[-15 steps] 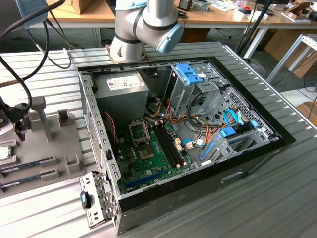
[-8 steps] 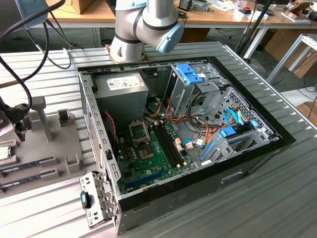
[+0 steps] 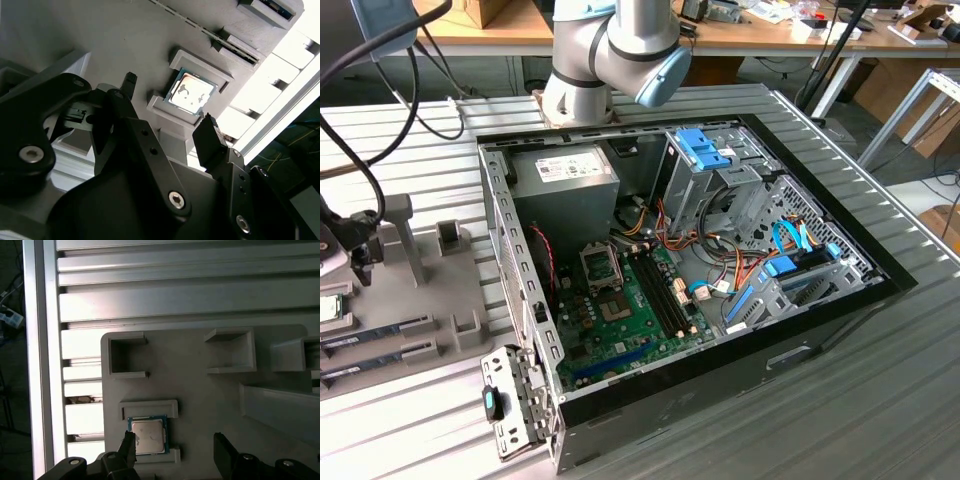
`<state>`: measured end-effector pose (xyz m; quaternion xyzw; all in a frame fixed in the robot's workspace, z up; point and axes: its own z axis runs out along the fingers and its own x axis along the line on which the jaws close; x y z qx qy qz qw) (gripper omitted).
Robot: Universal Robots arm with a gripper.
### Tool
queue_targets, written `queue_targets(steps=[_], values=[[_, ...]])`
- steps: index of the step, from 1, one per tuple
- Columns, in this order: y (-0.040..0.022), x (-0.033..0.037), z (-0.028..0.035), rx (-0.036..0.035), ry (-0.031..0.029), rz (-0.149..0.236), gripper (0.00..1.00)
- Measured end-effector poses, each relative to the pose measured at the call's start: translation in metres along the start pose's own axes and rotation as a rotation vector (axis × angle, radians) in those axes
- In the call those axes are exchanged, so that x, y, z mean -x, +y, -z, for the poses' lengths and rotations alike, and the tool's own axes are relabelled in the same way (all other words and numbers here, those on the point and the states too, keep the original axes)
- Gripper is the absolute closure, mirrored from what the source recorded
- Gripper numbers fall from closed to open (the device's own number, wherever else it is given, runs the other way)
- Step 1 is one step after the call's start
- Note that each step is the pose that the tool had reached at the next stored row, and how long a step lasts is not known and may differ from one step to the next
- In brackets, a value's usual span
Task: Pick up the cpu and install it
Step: 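Pick up the cpu and move it towards the insertion slot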
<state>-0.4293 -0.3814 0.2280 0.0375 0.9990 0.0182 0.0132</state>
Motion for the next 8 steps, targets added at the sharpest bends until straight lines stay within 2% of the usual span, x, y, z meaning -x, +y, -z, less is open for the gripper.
queue_targets(steps=[8], values=[[-0.0001,0.0,-0.0021,0.0,0.0,0.0,0.28]])
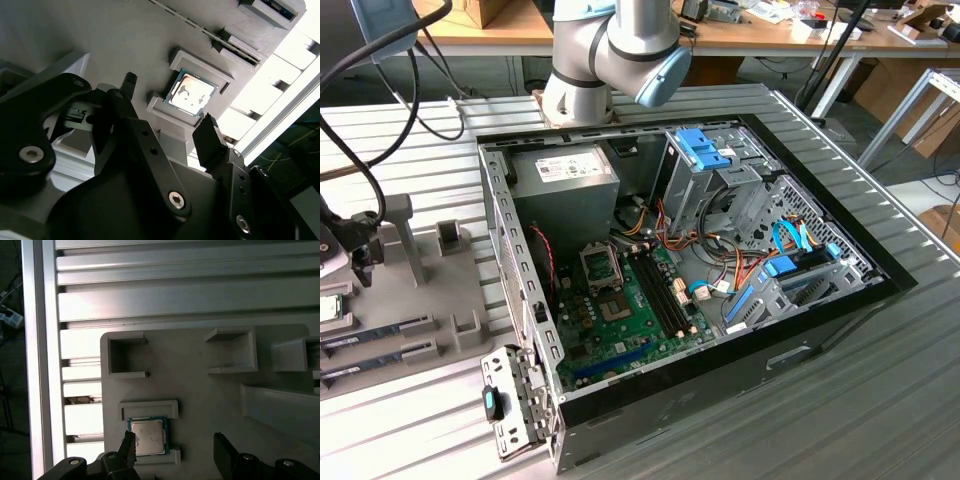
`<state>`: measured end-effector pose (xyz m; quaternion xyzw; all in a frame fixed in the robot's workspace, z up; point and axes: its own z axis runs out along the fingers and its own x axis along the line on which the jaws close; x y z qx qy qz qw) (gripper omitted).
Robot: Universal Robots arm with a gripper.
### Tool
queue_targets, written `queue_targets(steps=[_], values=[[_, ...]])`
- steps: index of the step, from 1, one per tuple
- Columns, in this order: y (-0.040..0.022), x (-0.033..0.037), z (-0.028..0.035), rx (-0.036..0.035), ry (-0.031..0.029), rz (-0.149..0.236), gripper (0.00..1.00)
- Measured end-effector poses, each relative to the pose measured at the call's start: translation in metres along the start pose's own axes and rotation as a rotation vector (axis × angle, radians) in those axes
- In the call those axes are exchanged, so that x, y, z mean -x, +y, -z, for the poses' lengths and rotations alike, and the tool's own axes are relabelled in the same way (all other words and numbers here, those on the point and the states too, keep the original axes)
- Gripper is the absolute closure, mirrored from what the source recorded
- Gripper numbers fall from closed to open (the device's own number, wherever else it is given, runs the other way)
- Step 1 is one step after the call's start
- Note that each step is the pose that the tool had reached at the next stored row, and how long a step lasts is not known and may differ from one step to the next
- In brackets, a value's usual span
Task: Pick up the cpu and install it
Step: 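Pick up the cpu and move it towards the insertion slot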
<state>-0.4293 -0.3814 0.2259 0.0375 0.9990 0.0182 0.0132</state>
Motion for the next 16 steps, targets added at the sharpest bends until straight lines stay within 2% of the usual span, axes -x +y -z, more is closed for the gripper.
queue_targets(steps=[16], values=[[-0.0002,-0.0001,-0.0041,0.0,0.0,0.0,0.28]])
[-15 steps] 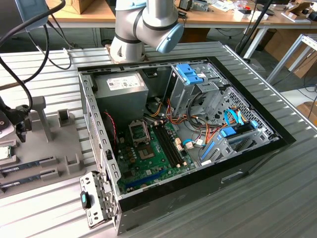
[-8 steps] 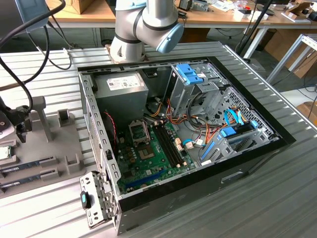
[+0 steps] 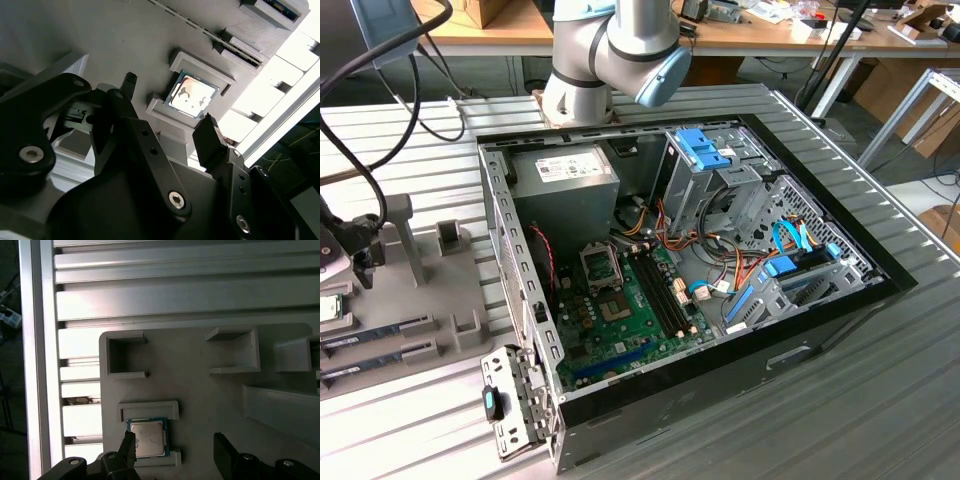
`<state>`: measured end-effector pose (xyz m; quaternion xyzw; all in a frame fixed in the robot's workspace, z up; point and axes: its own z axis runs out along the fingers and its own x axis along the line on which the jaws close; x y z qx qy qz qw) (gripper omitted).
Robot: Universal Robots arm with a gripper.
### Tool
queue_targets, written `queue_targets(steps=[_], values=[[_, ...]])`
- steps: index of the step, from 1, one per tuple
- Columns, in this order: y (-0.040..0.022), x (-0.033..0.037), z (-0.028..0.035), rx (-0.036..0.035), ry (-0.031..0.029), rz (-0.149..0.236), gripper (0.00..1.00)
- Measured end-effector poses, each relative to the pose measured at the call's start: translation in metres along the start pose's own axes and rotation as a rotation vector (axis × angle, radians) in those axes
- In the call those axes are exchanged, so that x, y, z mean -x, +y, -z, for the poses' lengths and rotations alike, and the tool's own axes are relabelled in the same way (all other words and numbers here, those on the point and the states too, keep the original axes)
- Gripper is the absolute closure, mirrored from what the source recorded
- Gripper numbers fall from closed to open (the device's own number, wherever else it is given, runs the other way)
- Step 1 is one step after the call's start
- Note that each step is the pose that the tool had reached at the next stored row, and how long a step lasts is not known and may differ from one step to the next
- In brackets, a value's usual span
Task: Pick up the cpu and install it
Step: 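Pick up the cpu and move it towards the insertion slot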
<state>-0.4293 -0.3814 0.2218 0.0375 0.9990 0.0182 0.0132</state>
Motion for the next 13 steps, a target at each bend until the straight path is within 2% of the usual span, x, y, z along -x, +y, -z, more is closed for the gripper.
queue_targets(steps=[13], values=[[-0.0001,-0.0001,-0.0031,0.0,0.0,0.0,0.28]])
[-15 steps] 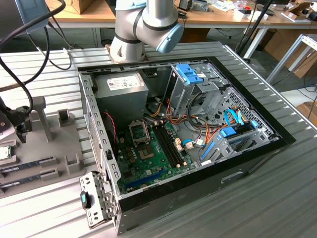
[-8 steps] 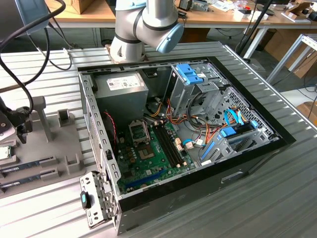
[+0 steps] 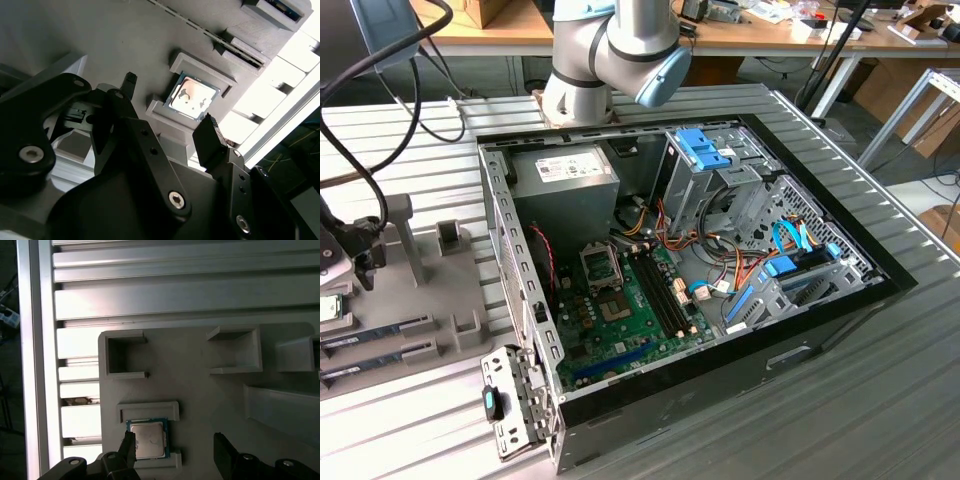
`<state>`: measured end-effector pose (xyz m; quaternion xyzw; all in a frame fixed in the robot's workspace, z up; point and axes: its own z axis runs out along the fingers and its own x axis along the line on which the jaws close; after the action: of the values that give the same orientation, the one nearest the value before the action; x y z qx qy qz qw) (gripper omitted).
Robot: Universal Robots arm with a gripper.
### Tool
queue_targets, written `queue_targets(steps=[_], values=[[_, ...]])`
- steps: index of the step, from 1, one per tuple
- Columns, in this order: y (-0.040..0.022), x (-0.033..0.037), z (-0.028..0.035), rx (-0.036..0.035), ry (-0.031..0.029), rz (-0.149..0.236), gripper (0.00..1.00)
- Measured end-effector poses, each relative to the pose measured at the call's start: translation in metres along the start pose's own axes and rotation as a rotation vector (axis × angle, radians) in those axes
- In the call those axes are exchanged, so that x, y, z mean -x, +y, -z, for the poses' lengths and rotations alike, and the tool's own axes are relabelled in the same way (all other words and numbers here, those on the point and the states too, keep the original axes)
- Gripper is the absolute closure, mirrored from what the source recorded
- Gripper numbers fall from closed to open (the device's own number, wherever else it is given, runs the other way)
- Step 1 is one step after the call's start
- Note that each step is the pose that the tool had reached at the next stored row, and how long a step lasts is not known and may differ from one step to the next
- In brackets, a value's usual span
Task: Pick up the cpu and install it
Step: 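Pick up the cpu and move it towards the insertion slot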
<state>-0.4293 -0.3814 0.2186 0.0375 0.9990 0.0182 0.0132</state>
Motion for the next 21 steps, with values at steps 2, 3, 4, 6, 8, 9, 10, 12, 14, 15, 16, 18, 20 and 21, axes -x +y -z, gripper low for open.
queue_targets(steps=[2,3,4,6,8,9,10,12,14,15,16,18,20,21], values=[[0.0,0.0,-0.0002,0.0,0.0,0.0,0.28],[0.0,0.0,-0.0004,0.0,0.0,0.0,0.28],[0.0,0.0,-0.0005,0.0,0.0,0.0,0.28],[0.0,0.0,-0.0014,0.0001,0.0,0.0,0.28],[-0.0001,0.0,-0.0017,0.0,0.0,0.0,0.28],[-0.0001,0.0,-0.0019,0.0,-0.0001,0.0,0.28],[-0.0001,0.0,-0.0021,0.0,0.0,0.0,0.28],[-0.0001,-0.0001,-0.0024,0.0,0.0,0.0,0.28],[-0.0001,-0.0001,-0.0027,0.0,0.0,0.0,0.28],[-0.0001,-0.0001,-0.0029,0.0001,-0.0001,0.0,0.28],[-0.0001,-0.0001,-0.003,0.0001,-0.0001,0.0,0.28],[-0.0001,-0.0001,-0.0035,0.0001,0.0,0.0,0.28],[-0.0001,-0.0001,-0.0039,0.0,0.0,0.0,0.28],[-0.0001,-0.0001,-0.0042,0.0001,-0.0001,0.0,0.28]])
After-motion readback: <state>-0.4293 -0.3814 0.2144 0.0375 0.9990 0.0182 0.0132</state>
